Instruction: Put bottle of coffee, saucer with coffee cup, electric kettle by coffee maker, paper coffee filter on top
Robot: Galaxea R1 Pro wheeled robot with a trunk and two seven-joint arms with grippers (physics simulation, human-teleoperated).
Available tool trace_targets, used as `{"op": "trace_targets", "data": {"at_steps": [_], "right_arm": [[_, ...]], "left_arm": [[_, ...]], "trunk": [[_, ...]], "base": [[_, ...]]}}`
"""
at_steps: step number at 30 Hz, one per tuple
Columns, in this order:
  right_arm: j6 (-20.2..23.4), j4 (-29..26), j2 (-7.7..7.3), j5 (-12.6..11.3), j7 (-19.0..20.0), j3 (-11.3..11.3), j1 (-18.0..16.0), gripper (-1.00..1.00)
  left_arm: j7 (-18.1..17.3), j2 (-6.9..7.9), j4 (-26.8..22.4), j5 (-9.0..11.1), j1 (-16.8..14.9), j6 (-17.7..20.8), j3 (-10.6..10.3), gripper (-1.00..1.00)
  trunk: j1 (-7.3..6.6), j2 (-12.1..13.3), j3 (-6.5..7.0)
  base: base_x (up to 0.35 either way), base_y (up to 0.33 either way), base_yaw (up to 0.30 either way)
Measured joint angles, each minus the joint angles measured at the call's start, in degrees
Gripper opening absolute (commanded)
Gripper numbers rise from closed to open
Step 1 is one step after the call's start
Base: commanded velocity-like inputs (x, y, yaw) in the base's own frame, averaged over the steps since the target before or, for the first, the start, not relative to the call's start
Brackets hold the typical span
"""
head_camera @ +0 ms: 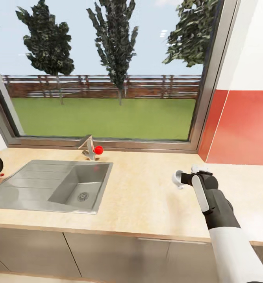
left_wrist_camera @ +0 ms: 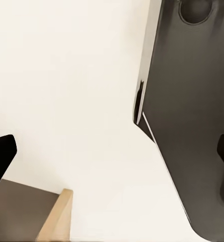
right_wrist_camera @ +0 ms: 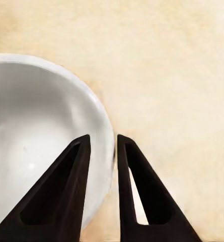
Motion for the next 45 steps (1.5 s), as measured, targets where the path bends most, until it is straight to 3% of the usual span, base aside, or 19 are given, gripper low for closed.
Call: {"op": "trace_targets", "data": {"at_steps": [18,24,29,38,45], "right_arm": [[-0.01,0.0,0.21,-0.04,0.0,0.1,0.04,-1.0],[-0.03,0.07,0.42,-0.07,-0.01,3.16,0.06,-1.0],[-0.08,0.16,0.5,-0.03,0.01,3.58,0.07,-1.0],[0.02,0.15,1.71,-0.05,0.06,3.66,0.1,-1.0],[0.02,0.07,2.39,-0.11,0.07,3.82,0.09,-1.0]], "left_arm": [[0.0,0.0,-0.15,0.01,-0.05,-0.09,-0.04,1.0],[-0.01,0.01,-0.24,0.0,-0.48,-0.11,-0.02,1.0],[-0.01,0.16,-0.31,0.1,-0.61,-0.12,-0.02,1.0],[-0.01,0.15,-0.32,0.18,-0.72,-0.19,-0.05,1.0],[-0.4,0.0,-0.72,0.19,-0.81,-0.06,-0.08,1.0]], "trunk": [[0.01,0.0,0.0],[0.01,0.0,0.0],[0.01,0.0,0.0],[0.01,0.0,0.0],[-0.01,0.0,0.01]], "base": [[-0.254,0.228,0.279],[-0.274,0.209,0.279],[-0.274,0.209,0.279],[-0.272,0.207,0.279],[-0.017,0.013,0.279]]}}
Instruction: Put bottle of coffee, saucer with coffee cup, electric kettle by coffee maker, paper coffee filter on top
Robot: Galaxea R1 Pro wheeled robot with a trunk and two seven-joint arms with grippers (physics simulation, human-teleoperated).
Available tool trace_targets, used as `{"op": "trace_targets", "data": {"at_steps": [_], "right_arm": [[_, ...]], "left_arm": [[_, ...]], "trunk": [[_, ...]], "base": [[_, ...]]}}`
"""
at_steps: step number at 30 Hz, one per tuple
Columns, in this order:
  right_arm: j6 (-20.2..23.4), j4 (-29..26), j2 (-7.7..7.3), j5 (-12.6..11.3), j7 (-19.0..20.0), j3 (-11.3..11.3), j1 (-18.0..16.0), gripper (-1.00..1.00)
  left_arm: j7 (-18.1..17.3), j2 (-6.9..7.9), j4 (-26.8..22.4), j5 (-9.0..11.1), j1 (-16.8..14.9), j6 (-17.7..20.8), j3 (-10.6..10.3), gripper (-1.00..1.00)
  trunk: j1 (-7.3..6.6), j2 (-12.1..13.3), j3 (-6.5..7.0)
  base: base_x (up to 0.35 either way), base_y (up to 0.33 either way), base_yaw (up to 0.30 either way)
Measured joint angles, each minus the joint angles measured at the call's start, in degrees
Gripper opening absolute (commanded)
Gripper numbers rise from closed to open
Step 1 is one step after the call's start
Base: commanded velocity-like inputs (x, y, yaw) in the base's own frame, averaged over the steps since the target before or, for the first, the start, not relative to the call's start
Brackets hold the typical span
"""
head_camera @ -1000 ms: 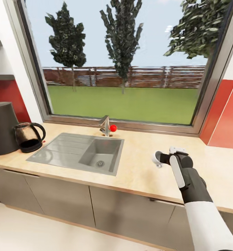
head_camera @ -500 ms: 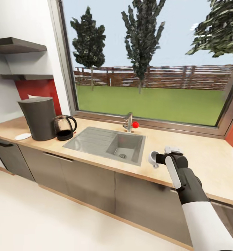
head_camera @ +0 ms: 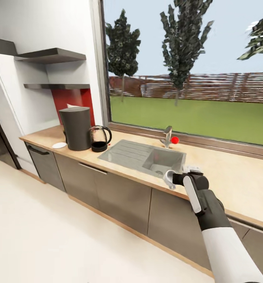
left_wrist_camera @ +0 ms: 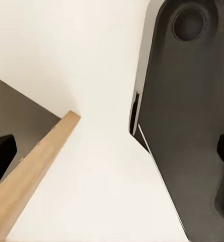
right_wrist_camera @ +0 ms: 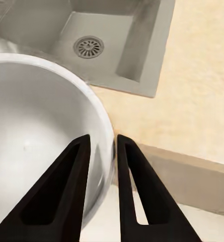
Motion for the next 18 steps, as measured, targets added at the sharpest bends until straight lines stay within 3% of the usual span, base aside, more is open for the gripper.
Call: {"op": "trace_targets", "data": {"at_steps": [2,5,18], "right_arm": [[-0.05,-0.01,0.32,-0.25,0.0,2.23,0.0,-1.0],[-0.02,0.05,0.44,-0.02,-0.01,3.57,0.0,-1.0],[-0.05,-0.01,0.49,0.11,-0.01,3.78,0.0,-1.0]], "left_arm": [[-0.08,-0.05,0.04,-0.01,0.0,0.06,0.0,1.0],[-0.19,-0.1,0.06,-0.01,0.0,0.07,0.0,1.0],[-0.18,-0.09,-0.04,0.0,-0.03,-0.14,0.0,1.0]], "trunk": [[0.0,0.0,0.0],[0.0,0.0,0.0],[0.0,0.0,0.0]], "base": [[-0.001,0.0,0.279],[0.0,0.0,0.279],[0.002,0.001,0.279]]}}
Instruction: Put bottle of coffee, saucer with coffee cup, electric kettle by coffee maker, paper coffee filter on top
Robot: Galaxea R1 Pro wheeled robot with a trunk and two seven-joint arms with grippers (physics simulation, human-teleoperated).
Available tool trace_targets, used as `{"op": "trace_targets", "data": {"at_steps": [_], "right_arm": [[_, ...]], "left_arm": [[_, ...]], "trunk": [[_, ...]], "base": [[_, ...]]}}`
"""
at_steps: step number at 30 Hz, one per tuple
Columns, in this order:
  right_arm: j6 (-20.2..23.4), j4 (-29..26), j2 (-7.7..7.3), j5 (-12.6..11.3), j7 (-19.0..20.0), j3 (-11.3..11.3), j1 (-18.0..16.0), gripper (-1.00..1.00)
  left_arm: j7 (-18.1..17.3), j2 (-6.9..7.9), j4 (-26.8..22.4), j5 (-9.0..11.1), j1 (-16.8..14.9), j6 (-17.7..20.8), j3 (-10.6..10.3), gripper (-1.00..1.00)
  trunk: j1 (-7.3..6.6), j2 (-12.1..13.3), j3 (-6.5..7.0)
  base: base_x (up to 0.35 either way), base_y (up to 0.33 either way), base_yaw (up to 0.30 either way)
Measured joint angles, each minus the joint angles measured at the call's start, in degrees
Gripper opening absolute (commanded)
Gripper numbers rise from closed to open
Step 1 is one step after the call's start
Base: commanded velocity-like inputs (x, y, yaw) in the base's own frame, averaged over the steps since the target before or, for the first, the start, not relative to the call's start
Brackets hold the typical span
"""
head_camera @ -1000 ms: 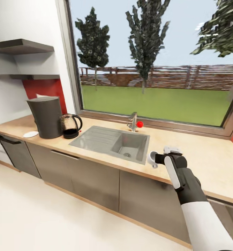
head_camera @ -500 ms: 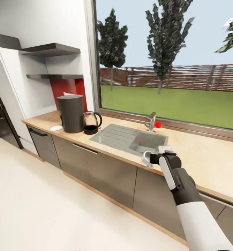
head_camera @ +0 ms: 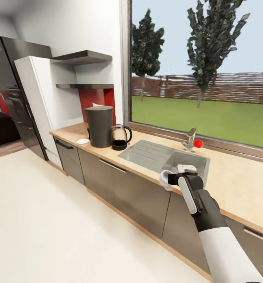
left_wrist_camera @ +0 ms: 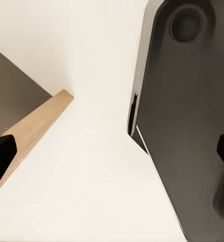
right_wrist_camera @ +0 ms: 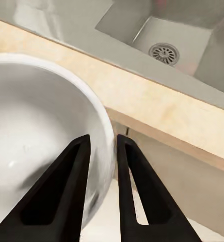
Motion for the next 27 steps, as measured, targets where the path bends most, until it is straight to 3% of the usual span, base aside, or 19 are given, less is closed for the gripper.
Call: {"op": "trace_targets", "data": {"at_steps": [27], "right_arm": [[-0.03,-0.62,0.08,-0.11,0.01,1.14,0.01,-1.0]], "left_arm": [[0.01,0.0,0.02,0.01,0.03,-0.42,0.08,1.0]], "trunk": [[-0.02,-0.01,-0.48]], "base": [[0.215,0.191,0.267]]}}
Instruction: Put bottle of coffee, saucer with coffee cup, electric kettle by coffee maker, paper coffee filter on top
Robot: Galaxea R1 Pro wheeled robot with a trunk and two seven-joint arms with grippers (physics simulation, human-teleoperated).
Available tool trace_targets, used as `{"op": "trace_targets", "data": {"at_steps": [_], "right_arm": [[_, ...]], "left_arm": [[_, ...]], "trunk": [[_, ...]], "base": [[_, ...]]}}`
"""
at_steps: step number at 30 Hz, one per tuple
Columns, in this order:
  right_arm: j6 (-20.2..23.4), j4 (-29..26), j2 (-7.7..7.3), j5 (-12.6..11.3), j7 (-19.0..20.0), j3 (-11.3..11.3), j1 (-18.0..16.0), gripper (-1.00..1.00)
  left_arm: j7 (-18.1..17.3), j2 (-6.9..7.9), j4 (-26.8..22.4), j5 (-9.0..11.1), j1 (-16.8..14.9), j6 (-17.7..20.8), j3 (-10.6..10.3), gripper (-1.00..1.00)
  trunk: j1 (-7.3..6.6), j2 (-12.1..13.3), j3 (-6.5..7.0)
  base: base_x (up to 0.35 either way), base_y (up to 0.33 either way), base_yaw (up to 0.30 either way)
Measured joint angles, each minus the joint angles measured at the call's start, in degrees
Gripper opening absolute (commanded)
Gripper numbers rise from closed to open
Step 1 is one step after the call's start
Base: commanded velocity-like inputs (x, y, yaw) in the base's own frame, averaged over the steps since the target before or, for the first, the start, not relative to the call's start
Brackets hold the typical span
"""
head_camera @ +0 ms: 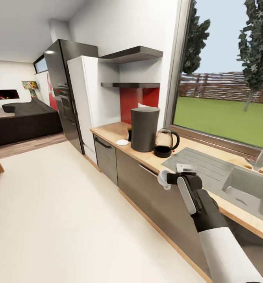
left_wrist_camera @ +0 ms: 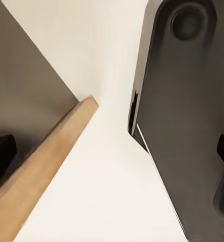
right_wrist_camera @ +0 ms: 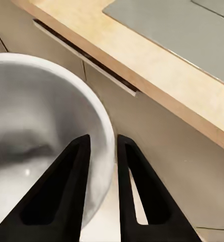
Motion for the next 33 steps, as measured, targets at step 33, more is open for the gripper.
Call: {"op": "trace_targets", "data": {"at_steps": [33], "right_arm": [[0.19,-2.33,-0.08,0.03,-0.09,-0.12,0.08,-1.0]], "left_arm": [[0.43,-0.07,0.0,0.0,0.0,-0.14,-0.01,1.0]], "trunk": [[-0.01,0.0,-0.3]], "base": [[0.285,0.128,0.273]]}}
